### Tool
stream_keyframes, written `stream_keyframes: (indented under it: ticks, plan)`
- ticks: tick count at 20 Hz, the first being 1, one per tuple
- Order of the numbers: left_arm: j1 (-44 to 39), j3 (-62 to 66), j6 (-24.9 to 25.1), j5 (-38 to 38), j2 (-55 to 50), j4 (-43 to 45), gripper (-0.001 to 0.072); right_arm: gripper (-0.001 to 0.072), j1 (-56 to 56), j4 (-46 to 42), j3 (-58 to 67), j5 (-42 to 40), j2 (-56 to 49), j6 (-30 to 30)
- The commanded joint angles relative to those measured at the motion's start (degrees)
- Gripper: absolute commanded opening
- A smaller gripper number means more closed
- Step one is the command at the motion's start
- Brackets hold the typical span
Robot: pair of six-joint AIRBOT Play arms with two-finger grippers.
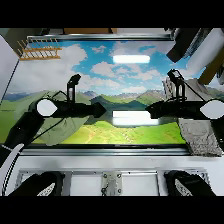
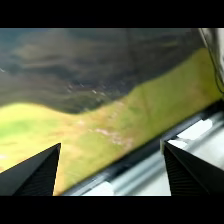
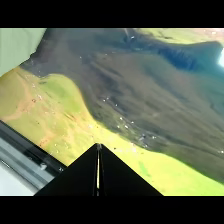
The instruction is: Fold the clothes and pants, and hang the long-sleeved shirts on hangers.
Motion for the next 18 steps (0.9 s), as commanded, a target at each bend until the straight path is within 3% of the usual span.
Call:
stream_keyframes:
  ticks: [1,4,6,11,17,18]
  plan:
    - [5.01,3.80,0.59,-0.74,-0.02,13.29,0.0693,0.0026,0.04,0.00,-0.02,0.02,-0.04,0.00]
    - [10.95,3.74,-6.49,-2.19,-0.02,31.91,0.0693,0.0026,0.04,0.00,-0.02,0.02,-0.04,0.02]
    - [15.08,-0.28,-8.90,-1.92,-0.04,38.34,0.0693,0.0026,0.04,0.02,-0.02,0.02,-0.04,0.00]
    - [22.03,-11.43,-9.14,-0.35,-7.63,38.42,0.0693,0.0026,0.04,0.00,-0.02,0.02,-0.04,0.02]
    - [18.62,-13.03,-9.92,0.09,-17.66,38.23,0.0692,0.0026,0.04,0.02,-0.02,0.02,-0.04,0.02]
    - [17.55,-13.03,-11.23,0.37,-17.79,38.38,0.0608,0.0026,0.04,0.00,-0.02,0.02,-0.04,0.00]
